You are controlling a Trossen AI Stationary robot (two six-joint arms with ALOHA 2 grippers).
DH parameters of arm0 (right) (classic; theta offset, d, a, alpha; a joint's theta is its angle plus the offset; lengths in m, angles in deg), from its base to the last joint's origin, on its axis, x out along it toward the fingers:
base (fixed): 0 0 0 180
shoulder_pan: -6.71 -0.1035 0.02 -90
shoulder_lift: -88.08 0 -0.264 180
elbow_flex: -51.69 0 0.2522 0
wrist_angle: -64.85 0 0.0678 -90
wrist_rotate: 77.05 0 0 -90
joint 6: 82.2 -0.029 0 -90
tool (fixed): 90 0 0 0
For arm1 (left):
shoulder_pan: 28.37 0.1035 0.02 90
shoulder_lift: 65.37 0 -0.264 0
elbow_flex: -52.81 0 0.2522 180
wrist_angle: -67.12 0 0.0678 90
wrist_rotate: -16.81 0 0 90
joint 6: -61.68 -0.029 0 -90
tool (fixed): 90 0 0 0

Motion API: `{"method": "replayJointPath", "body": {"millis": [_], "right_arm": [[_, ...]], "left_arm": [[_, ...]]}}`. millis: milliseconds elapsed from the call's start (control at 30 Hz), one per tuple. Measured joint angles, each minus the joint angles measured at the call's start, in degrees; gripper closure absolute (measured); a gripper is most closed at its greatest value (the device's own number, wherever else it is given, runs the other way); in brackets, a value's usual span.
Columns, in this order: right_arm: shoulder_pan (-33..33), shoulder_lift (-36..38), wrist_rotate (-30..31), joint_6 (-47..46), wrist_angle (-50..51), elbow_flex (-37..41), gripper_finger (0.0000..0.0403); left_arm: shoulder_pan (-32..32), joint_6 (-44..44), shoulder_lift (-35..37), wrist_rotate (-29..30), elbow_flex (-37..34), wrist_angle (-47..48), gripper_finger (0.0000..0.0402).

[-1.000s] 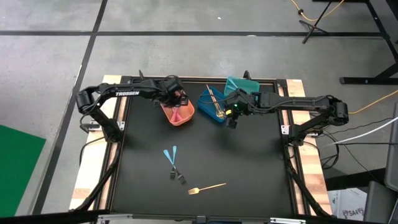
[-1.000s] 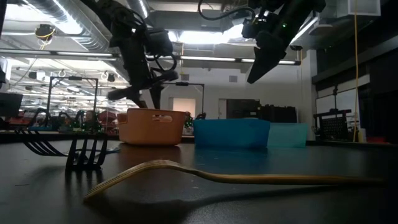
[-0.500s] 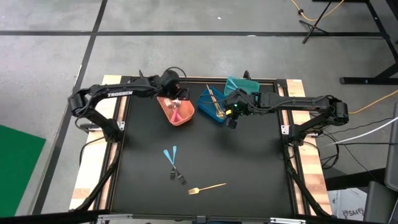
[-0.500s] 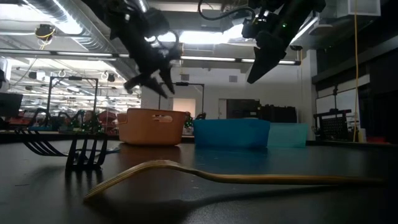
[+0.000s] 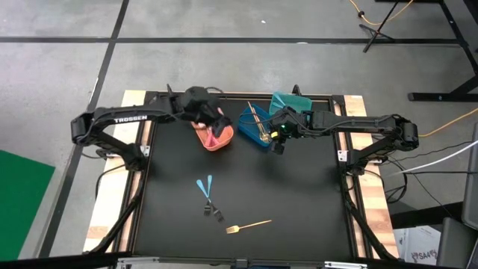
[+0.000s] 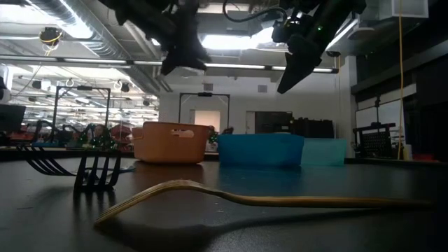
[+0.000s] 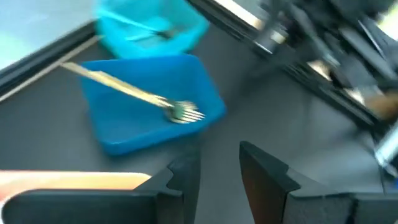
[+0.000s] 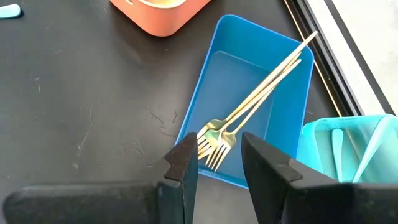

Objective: Sort silverware by color (type)
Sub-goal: Put the blue fork into the green bin

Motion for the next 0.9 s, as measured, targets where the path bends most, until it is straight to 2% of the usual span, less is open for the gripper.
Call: {"method": "replayJointPath", "body": {"millis": [200,533,700,900], "right_arm": [[0.0,0.0,0.0,0.0,0.0,0.0,0.0292],[0.0,0.0,0.0,0.0,0.0,0.0,0.0292],[0.0,0.0,0.0,0.0,0.0,0.0,0.0292],[0.0,0.0,0.0,0.0,-0.4,0.0,0.0292]], "left_arm": [[-6.6,-11.8,0.0,-3.6,0.0,0.8,0.0298],[-17.9,-34.8,-0.6,-3.0,0.0,11.5,0.0298],[-22.7,-39.5,-1.8,-0.3,-0.1,15.6,0.0298],[-27.0,-41.7,-4.1,0.1,0.0,15.7,0.0298]]}}
